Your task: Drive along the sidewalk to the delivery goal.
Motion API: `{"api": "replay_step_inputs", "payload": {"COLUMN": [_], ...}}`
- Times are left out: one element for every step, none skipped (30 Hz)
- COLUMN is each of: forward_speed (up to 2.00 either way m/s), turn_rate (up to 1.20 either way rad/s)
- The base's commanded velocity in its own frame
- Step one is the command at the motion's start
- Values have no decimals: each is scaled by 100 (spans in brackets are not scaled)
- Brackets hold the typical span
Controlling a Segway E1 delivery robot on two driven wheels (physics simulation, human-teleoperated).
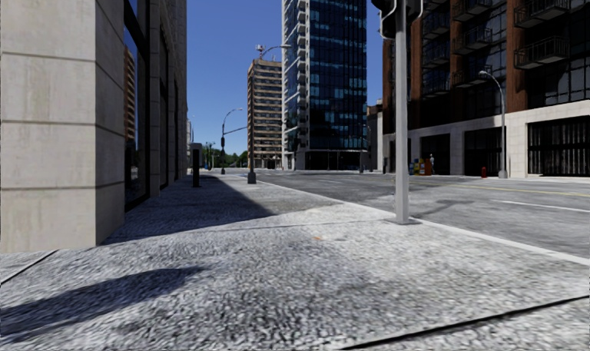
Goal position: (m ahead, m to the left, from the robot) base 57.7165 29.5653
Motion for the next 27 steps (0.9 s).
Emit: {"api": "replay_step_inputs", "payload": {"forward_speed": [200, 200, 200, 200, 200, 200, 200, 200, 200, 200, 200, 200, 200, 200, 200, 200, 200, 200, 200, 200, 200, 200, 200, 200, 200, 200, 200], "turn_rate": [20, 20, 20, 20, 20, 20, 21, 21, 21, 21, 21, 23, 26, 26, 27, 28, 28, 28, 28, 28, 28, 28, 28, 28, 28, 28, 28]}}
